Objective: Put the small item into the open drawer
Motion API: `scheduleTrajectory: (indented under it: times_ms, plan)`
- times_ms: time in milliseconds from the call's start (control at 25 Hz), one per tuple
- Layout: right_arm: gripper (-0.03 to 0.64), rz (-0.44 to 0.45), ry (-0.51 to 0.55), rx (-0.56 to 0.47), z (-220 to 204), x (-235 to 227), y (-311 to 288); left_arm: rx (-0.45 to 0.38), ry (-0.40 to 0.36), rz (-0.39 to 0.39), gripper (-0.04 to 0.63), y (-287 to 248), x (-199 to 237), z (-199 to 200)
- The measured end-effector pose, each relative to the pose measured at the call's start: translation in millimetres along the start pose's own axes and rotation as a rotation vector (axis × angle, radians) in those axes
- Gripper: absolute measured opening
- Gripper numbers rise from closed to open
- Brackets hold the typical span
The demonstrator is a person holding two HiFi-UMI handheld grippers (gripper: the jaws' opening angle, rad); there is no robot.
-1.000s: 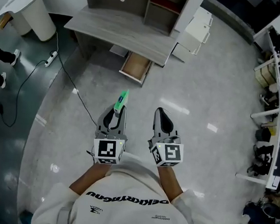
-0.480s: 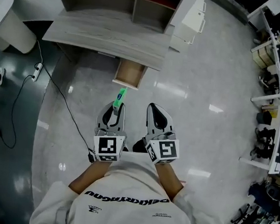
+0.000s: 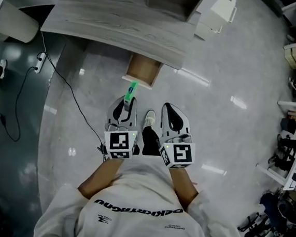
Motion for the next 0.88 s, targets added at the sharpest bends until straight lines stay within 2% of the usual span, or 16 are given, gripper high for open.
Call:
scheduleTrajectory:
  times_ms: [480, 880]
  plan:
    - [0.026, -0.004, -0.071, 0.134, -58.8, -76.6, -80.6, 0.191, 0.053, 0.029, 0.094, -114.6, -3.6, -77.6]
    - [0.026, -0.019, -0.095, 0.198, -114.5, -110.3, -119.7, 0.256, 0.069, 0.034, 0.095, -176.3, -3.8, -139.2]
Point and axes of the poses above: the fingertips, and each gripper's own axes: y backward along the fingers, x to its left, z out of its top, the point moved 4 cm from there along y, backward along the fingers, and after that the axes turned 12 degrees about -y, right-handed, at the moved point
